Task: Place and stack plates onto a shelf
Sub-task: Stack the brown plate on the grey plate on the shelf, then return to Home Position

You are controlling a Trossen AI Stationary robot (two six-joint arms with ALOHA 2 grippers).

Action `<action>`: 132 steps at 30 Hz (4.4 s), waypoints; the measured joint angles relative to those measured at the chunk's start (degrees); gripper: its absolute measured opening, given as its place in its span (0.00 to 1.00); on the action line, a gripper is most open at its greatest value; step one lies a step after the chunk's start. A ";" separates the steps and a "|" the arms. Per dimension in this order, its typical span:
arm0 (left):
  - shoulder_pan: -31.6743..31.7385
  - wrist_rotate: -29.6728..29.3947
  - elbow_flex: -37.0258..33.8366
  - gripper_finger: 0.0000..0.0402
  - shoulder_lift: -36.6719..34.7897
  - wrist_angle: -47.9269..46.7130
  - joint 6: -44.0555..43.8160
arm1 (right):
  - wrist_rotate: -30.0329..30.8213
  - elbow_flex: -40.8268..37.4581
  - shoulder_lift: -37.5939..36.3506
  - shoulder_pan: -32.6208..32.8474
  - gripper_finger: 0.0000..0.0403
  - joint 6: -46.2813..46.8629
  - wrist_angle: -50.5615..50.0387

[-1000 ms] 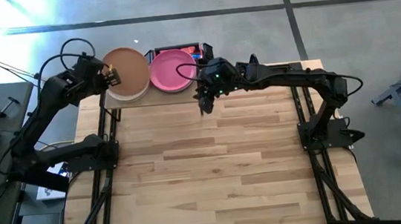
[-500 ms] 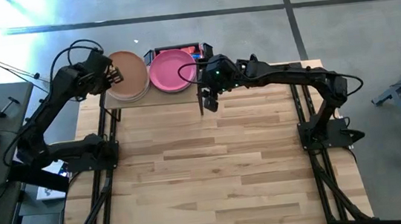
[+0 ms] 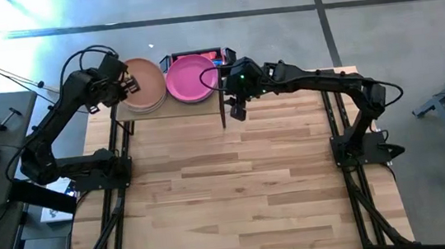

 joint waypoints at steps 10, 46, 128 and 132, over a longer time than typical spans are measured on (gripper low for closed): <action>4.00 6.61 0.00 0.20 0.00 -2.12 1.52 | 0.00 0.00 0.00 0.02 0.32 -0.05 -1.13; -1.11 15.28 -0.07 0.23 3.61 -4.34 6.66 | 0.09 0.00 0.00 0.04 0.32 1.96 -1.01; -1.35 53.64 -52.23 0.23 -63.82 58.89 36.16 | -6.78 -86.69 -82.34 4.61 0.32 27.45 41.89; -1.35 54.02 -57.24 0.23 -63.84 63.93 35.95 | -6.16 -87.80 -82.88 4.57 0.32 25.41 41.96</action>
